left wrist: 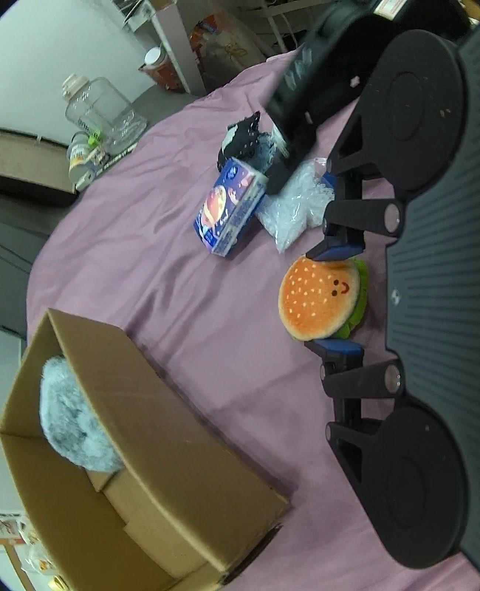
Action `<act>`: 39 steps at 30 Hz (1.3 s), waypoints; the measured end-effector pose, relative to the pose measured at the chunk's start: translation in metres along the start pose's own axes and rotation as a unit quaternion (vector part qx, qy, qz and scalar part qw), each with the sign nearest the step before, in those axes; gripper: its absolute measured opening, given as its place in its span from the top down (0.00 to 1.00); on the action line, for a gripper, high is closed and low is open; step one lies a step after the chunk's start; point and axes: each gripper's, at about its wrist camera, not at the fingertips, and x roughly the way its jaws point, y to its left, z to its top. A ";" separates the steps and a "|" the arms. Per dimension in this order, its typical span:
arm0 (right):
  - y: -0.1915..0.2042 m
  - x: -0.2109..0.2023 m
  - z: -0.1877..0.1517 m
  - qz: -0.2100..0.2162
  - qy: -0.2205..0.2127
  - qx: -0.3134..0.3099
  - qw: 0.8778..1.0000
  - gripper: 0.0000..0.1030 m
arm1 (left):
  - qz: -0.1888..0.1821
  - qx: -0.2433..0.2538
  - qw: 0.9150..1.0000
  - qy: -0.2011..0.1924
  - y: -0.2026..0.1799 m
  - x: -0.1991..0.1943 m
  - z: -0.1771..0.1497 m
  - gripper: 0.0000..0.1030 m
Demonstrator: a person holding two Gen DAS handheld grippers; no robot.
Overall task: Organize soft objects
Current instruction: 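Grasp the clear plastic bag with the right gripper while the left holds the burger, then carry the burger into the box and open the left gripper while the right carries the bag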
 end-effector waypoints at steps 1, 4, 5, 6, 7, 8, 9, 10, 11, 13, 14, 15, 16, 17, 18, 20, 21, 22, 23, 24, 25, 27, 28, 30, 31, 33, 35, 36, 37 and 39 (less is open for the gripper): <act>0.001 -0.001 -0.002 -0.005 -0.003 -0.003 1.000 0.75 | -0.003 0.001 1.000 -0.001 0.001 -0.002 0.000 0.60; 0.010 -0.010 -0.007 -0.017 -0.020 -0.025 0.999 0.83 | -0.011 -0.003 1.000 -0.001 0.008 -0.008 0.002 0.60; 0.012 -0.012 -0.008 -0.022 -0.023 -0.027 0.999 0.84 | -0.012 -0.003 1.000 -0.001 0.010 -0.010 0.003 0.60; 0.014 -0.015 -0.010 -0.027 -0.026 -0.028 0.999 0.85 | -0.013 -0.007 1.000 0.001 0.012 -0.013 0.004 0.60; 0.015 -0.019 -0.012 -0.029 -0.030 -0.028 0.999 0.86 | -0.016 -0.011 1.000 0.003 0.014 -0.016 0.006 0.60; 0.017 -0.022 -0.014 -0.031 -0.034 -0.028 0.999 0.86 | -0.019 -0.012 1.000 0.001 0.014 -0.021 0.008 0.60; 0.019 -0.028 -0.016 -0.033 -0.040 -0.030 0.998 0.86 | -0.021 -0.008 1.000 -0.002 0.014 -0.025 0.009 0.60; 0.021 -0.033 -0.018 -0.036 -0.047 -0.031 0.998 0.86 | -0.023 -0.003 1.000 -0.007 0.014 -0.031 0.010 0.60; 0.023 -0.038 -0.020 -0.037 -0.053 -0.033 0.997 0.86 | -0.026 -0.001 1.000 -0.011 0.015 -0.036 0.011 0.60; 0.027 -0.048 -0.025 -0.039 -0.068 -0.035 0.996 0.86 | -0.033 0.000 0.999 -0.016 0.018 -0.043 0.012 0.60; 0.029 -0.053 -0.029 -0.041 -0.073 -0.036 0.996 0.86 | -0.035 0.001 0.999 -0.017 0.019 -0.047 0.012 0.60; 0.030 -0.057 -0.031 -0.042 -0.077 -0.038 0.995 0.86 | -0.036 0.003 0.999 -0.018 0.020 -0.049 0.012 0.60; 0.032 -0.062 -0.034 -0.044 -0.080 -0.039 0.995 0.86 | -0.038 0.005 0.999 -0.017 0.020 -0.052 0.011 0.60; 0.033 -0.065 -0.037 -0.047 -0.083 -0.040 0.995 0.86 | -0.040 0.007 0.999 -0.015 0.020 -0.054 0.012 0.60; 0.034 -0.069 -0.040 -0.050 -0.086 -0.039 0.994 0.86 | -0.044 0.009 0.999 -0.014 0.021 -0.057 0.012 0.60; 0.037 -0.075 -0.043 -0.056 -0.095 -0.037 0.993 0.86 | -0.047 0.014 0.999 -0.018 0.021 -0.064 0.012 0.60; 0.039 -0.079 -0.044 -0.061 -0.101 -0.038 0.992 0.86 | -0.049 0.018 0.998 -0.020 0.020 -0.067 0.012 0.60; 0.042 -0.084 -0.045 -0.064 -0.108 -0.039 0.991 0.86 | -0.052 0.021 0.998 -0.020 0.020 -0.070 0.012 0.60; 0.044 -0.088 -0.045 -0.066 -0.116 -0.041 0.990 0.86 | -0.055 0.025 0.998 -0.018 0.019 -0.073 0.012 0.60; 0.045 -0.091 -0.045 -0.066 -0.122 -0.045 0.989 0.86 | -0.057 0.029 0.998 -0.017 0.019 -0.075 0.012 0.60; 0.046 -0.096 -0.046 -0.065 -0.131 -0.049 0.988 0.86 | -0.057 0.034 0.998 -0.016 0.018 -0.077 0.012 0.60; 0.047 -0.106 -0.048 -0.070 -0.149 -0.057 0.985 0.86 | -0.059 0.044 0.997 -0.015 0.018 -0.081 0.013 0.60; 0.047 -0.111 -0.049 -0.072 -0.156 -0.058 0.983 0.86 | -0.061 0.050 0.997 -0.016 0.019 -0.084 0.013 0.60; 0.046 -0.119 -0.052 -0.077 -0.162 -0.051 0.982 0.86 | -0.066 0.068 0.995 -0.019 0.018 -0.090 0.015 0.60; 0.045 -0.122 -0.053 -0.082 -0.165 -0.047 0.982 0.86 | -0.068 0.074 0.995 -0.020 0.019 -0.093 0.016 0.60; 0.047 -0.126 -0.055 -0.090 -0.168 -0.038 0.981 0.86 | -0.069 0.087 0.994 -0.023 0.020 -0.098 0.017 0.60; 0.051 -0.130 -0.058 -0.088 -0.173 -0.034 0.980 0.86 | -0.068 0.100 0.992 -0.023 0.020 -0.103 0.018 0.60; 0.055 -0.132 -0.059 -0.088 -0.175 -0.037 0.980 0.86 | -0.067 0.107 0.992 -0.024 0.020 -0.106 0.019 0.60; 0.059 -0.134 -0.060 -0.089 -0.177 -0.042 0.979 0.86 | -0.065 0.112 0.991 -0.026 0.021 -0.109 0.020 0.60; 0.066 -0.136 -0.063 -0.089 -0.180 -0.051 0.978 0.86 | -0.064 0.122 0.990 -0.033 0.023 -0.117 0.024 0.60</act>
